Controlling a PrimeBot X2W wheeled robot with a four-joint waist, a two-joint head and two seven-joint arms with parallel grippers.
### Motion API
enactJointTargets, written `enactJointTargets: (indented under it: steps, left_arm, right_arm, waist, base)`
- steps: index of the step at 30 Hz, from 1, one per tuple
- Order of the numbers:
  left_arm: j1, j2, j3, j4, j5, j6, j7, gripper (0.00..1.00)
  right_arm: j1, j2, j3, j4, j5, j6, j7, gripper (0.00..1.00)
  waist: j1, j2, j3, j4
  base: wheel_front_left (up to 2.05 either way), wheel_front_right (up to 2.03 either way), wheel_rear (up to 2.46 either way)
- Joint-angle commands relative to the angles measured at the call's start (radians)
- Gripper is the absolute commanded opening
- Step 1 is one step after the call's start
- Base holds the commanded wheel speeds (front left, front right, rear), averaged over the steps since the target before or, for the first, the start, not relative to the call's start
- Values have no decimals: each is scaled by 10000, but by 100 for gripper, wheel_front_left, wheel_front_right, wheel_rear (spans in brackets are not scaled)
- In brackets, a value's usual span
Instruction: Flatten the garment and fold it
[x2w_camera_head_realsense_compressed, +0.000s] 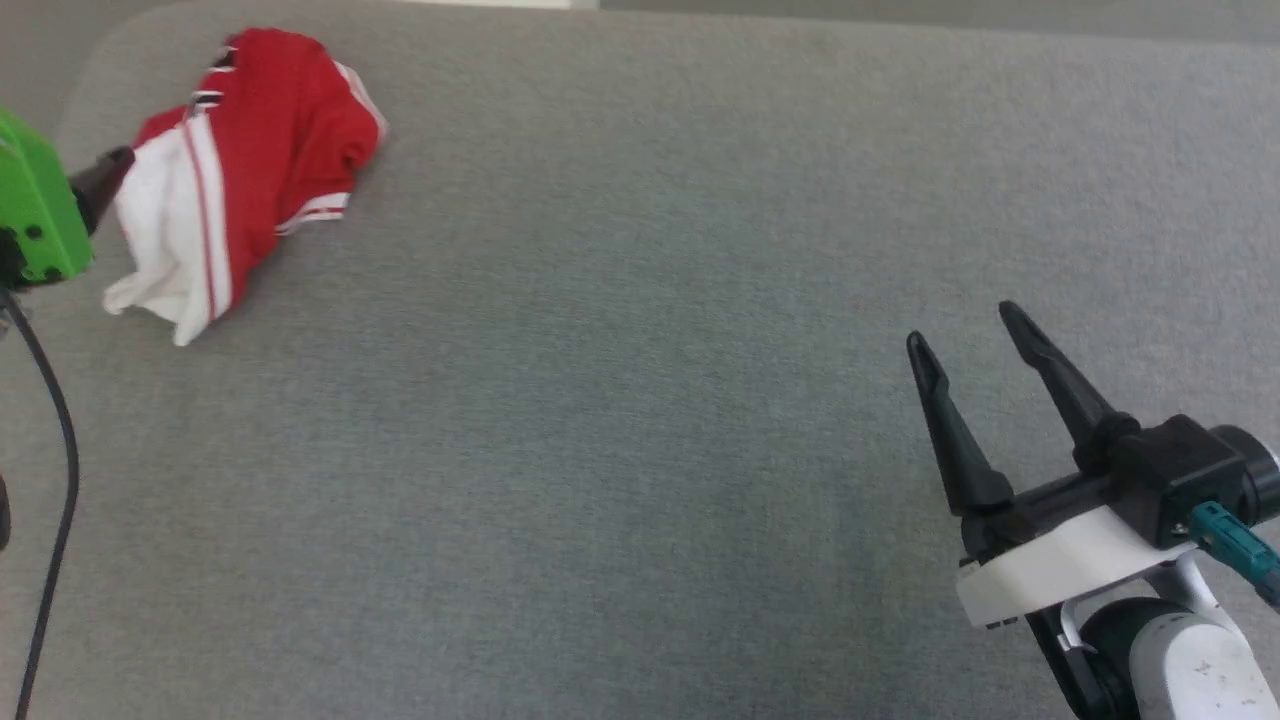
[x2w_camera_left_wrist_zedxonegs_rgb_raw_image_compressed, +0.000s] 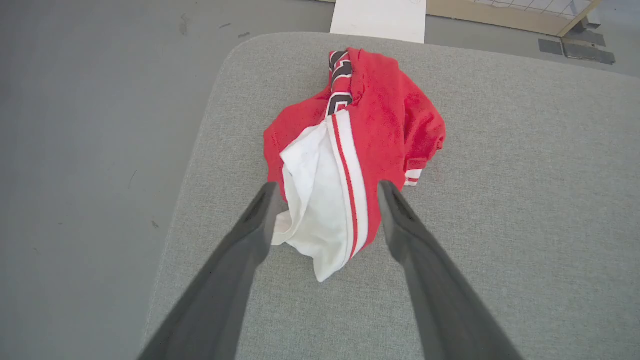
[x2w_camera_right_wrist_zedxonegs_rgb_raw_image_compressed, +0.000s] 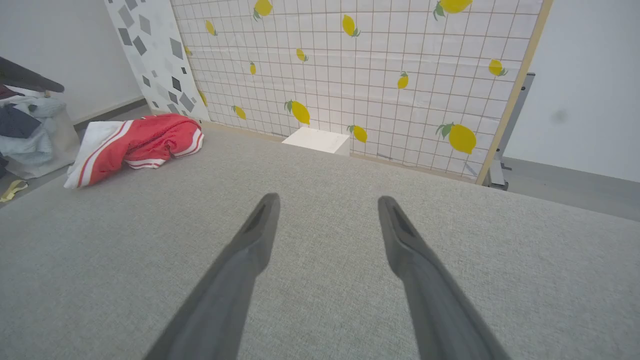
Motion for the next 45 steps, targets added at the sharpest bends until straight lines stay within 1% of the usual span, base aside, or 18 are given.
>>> enactJointTargets:
  steps: [1,4,6,12,16,19,20,21,23,28,34,40,45]
  left_arm:
    - [-260,103,-100,207,-223,-34,-173,100]
    - [-501,277,-470,519,-408,-35,-526,100]
    - [-624,409,-695,681,-437,-35,-977,100]
    - [-743,421,-1162,1576,-583,-35,-2017,100]
    - [-735,413,-1520,2298,-718,-36,-2346,100]
    - [-748,359,-1800,2563,-882,-36,-2385,100]
    - [-750,343,-1914,2575,-974,-36,-2331,76]
    - [-767,348,-2050,2556,-1090,-36,-2296,0]
    - [-852,431,-2266,2558,-1284,-36,-2358,0]
    - [-1135,551,-2487,2741,-1352,-36,-3005,0]
    - [-1356,676,-2896,2744,-1367,-36,-3943,0]
    - [-1479,712,-3376,2234,-1496,-36,-5077,0]
    - [-1630,674,-3826,1497,-1556,-36,-6099,0]
  right_arm:
    - [-208,-34,22,-194,-71,37,-4,100]
    - [-283,-40,37,-496,-120,37,29,100]
    - [-325,-54,28,-655,-138,37,49,100]
    - [-357,-136,-27,-881,-193,37,86,100]
    - [-302,-160,-38,-1054,-256,37,110,100]
    - [-276,-170,-54,-1085,-285,37,114,100]
    - [-267,-171,-55,-1090,-293,37,119,100]
    - [-256,-169,-61,-1099,-301,37,128,100]
    - [-256,-162,-71,-1092,-311,37,140,100]
    - [-252,-121,-71,-935,-287,37,159,100]
    - [-169,-107,-227,-606,-177,37,186,100]
    - [22,-86,-489,-222,25,37,215,100]
    - [231,-30,-734,84,196,37,216,100]
  waist:
    - [-2,-1,865,-779]
    - [-2,-1,1145,-945]
    - [-2,-1,1311,-1016]
    - [-2,-1,1678,-1115]
    - [-2,-1,1891,-1145]
    - [-2,-1,1939,-1137]
    - [-2,-1,1942,-1129]
    - [-2,-1,1945,-1114]
    - [-2,-1,1934,-1086]
    - [-2,-1,1602,-987]
    - [-2,-1,746,-802]
    - [-2,-1,-317,-510]
    - [-2,-1,-1181,-296]
  base:
    - [0,0,0]
    - [0,0,0]
    - [0,0,0]
    - [0,0,0]
    - [0,0,0]
    - [0,0,0]
    - [0,0,0]
    - [0,0,0]
    - [0,0,0]
    - [0,0,0]
    - [0,0,0]
    - [0,0,0]
    - [0,0,0]
